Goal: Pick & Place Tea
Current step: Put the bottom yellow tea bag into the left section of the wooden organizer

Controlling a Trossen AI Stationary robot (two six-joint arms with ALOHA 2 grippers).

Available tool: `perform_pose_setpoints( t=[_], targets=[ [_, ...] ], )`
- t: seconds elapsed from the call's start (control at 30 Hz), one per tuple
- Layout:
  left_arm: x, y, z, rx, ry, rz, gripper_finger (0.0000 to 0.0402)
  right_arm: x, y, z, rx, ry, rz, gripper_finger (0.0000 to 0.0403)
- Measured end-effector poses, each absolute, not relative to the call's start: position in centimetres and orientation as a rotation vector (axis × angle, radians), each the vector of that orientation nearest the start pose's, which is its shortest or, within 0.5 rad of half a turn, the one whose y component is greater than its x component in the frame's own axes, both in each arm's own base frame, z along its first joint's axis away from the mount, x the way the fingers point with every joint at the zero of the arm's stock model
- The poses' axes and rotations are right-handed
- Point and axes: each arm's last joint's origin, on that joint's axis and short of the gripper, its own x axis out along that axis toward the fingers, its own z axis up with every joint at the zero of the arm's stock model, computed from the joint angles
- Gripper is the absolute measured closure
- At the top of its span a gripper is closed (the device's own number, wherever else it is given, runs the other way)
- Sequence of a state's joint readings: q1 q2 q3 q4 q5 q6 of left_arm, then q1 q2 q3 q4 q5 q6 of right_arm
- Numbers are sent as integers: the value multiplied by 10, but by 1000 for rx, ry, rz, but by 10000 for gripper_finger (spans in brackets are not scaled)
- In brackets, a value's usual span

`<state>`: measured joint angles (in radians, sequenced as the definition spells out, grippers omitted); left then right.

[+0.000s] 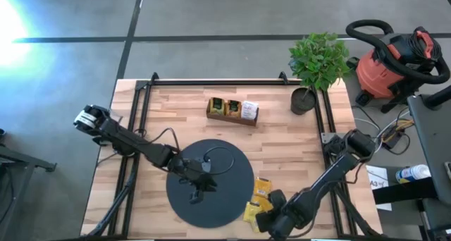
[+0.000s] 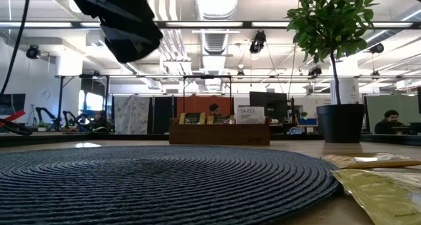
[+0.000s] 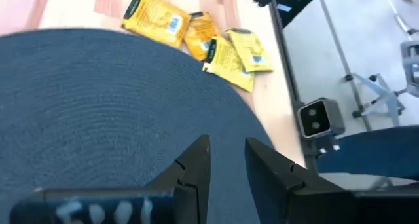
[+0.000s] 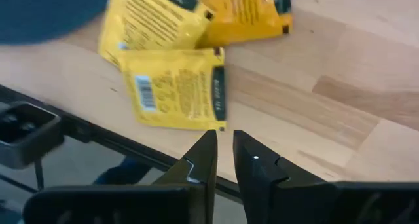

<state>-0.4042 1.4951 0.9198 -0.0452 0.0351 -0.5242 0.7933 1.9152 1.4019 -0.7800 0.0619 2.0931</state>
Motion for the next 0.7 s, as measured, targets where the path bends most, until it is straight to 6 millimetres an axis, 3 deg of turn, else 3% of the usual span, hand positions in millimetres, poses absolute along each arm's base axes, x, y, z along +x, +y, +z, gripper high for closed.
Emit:
perform_pose_setpoints(
  t=[0.33, 0.7],
  targets=[
    [337, -146, 212, -445, 742, -249, 312, 237, 276, 172, 1134, 1253, -733, 325],
    [397, -173, 212, -442, 855, -258, 312, 239, 278, 168, 929, 1201, -515, 237]
  ],
)
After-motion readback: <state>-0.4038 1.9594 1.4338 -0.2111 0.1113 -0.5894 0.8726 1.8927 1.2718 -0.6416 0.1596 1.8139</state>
